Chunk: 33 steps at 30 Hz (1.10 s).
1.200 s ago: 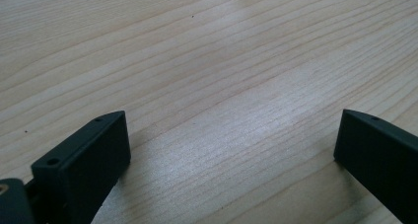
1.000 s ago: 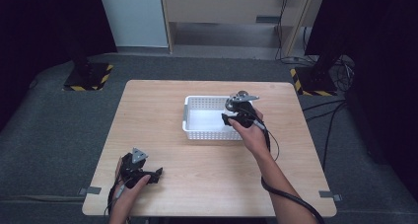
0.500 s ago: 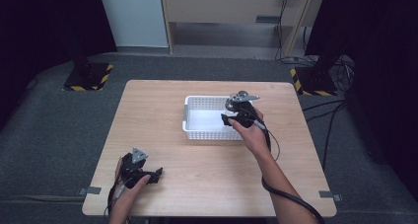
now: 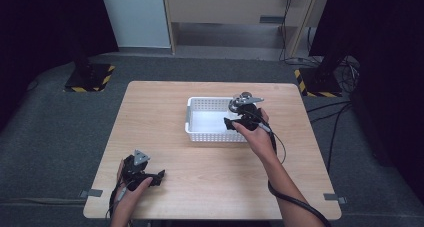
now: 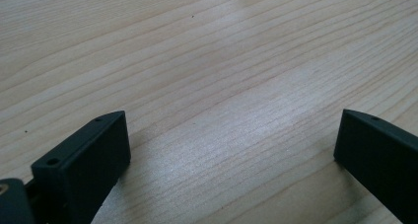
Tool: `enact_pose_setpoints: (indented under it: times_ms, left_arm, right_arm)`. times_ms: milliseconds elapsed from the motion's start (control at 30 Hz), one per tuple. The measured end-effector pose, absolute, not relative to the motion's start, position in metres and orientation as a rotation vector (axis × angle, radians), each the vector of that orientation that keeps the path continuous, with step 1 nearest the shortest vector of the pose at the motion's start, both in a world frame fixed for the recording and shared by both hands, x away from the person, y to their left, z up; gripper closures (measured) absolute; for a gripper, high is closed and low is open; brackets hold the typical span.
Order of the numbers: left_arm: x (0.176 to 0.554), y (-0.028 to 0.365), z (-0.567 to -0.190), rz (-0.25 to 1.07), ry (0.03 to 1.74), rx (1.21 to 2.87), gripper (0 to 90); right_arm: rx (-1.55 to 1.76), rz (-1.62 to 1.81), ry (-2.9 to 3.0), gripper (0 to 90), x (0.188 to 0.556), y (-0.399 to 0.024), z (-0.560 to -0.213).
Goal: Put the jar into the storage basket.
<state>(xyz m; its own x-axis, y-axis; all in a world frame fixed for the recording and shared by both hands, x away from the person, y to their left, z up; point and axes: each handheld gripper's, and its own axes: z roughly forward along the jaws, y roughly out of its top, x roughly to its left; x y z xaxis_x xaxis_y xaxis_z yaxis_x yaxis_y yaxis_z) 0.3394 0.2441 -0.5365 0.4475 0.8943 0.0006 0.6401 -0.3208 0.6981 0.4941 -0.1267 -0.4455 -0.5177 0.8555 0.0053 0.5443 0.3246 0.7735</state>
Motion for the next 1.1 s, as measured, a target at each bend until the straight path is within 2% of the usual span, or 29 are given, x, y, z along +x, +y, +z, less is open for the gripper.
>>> enact_pose_setpoints:
  times_ms: [200, 1100]
  left_arm:
    - [0.339, 0.244, -0.536, 0.521, 1.279, 2.071, 0.0]
    - [0.339, 0.244, -0.537, 0.522, 1.279, 2.071, 0.0]
  right_arm:
    - [1.233, 1.046, 2.188, 4.6, 0.487, -0.134, -0.441]
    - [1.189, 1.061, 2.215, 3.5, 0.452, -0.165, -0.432]
